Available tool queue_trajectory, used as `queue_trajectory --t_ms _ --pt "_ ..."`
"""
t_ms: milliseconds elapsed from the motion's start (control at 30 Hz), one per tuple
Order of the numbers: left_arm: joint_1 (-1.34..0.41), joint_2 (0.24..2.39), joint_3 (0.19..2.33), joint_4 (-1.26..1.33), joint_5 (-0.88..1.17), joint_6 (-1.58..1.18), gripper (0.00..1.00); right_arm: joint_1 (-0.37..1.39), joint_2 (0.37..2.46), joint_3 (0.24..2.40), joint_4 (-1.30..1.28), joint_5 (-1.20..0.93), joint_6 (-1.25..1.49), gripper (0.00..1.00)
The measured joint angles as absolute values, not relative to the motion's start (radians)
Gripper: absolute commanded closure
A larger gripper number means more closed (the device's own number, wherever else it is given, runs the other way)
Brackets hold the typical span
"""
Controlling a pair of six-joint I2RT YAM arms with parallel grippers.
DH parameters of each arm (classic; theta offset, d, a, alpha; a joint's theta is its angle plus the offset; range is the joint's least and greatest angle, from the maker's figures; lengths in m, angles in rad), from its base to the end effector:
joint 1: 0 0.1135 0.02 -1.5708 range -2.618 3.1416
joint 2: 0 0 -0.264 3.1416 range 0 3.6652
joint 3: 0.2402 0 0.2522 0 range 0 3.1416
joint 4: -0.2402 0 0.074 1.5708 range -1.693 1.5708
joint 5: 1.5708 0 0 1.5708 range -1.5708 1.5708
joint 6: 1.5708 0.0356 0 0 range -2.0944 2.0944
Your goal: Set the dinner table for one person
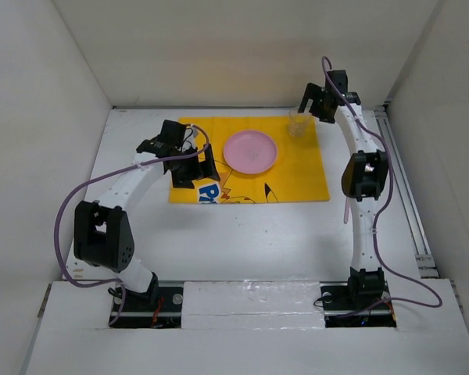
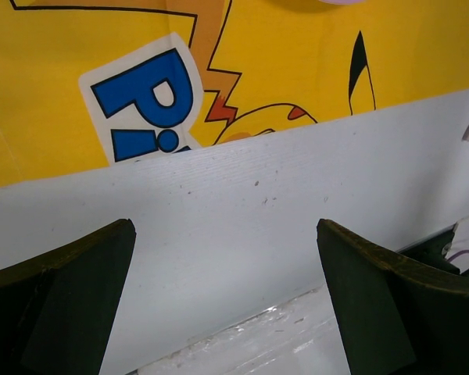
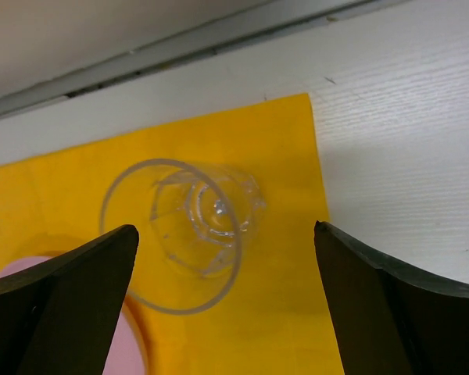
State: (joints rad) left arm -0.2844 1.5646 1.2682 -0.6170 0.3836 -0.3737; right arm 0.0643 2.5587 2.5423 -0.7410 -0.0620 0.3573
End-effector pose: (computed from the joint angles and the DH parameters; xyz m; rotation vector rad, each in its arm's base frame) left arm 0.3183 -0.1069 0.2786 0.0547 2.5457 -0.7469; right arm 0.5646 0.0386 0.2395 0.3111 2.3228 0.2822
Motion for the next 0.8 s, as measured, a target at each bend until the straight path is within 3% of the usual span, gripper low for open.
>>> queue_trajectory --t_ms 233,367,567,800 --pt "-0.285 1.571 1.285 -0.647 0.231 -0.396 0.0 0.054 2.321 2.467 -0.718 -0.013 0.372 0.0" --pt "-0.266 1.565 1.348 -0.696 0.051 -0.437 0.0 0.052 1.974 2.178 -0.694 0.105 0.379 0.0" --pt "-0.049 1.454 1.351 -0.695 0.03 -0.481 0.0 0.033 1.464 1.572 -0.646 0.187 0.401 0.0" --pt "0.056 1.266 1.201 -0.68 0.095 -0.522 0.0 -0.087 1.326 1.129 -0.718 0.146 0.38 0.05"
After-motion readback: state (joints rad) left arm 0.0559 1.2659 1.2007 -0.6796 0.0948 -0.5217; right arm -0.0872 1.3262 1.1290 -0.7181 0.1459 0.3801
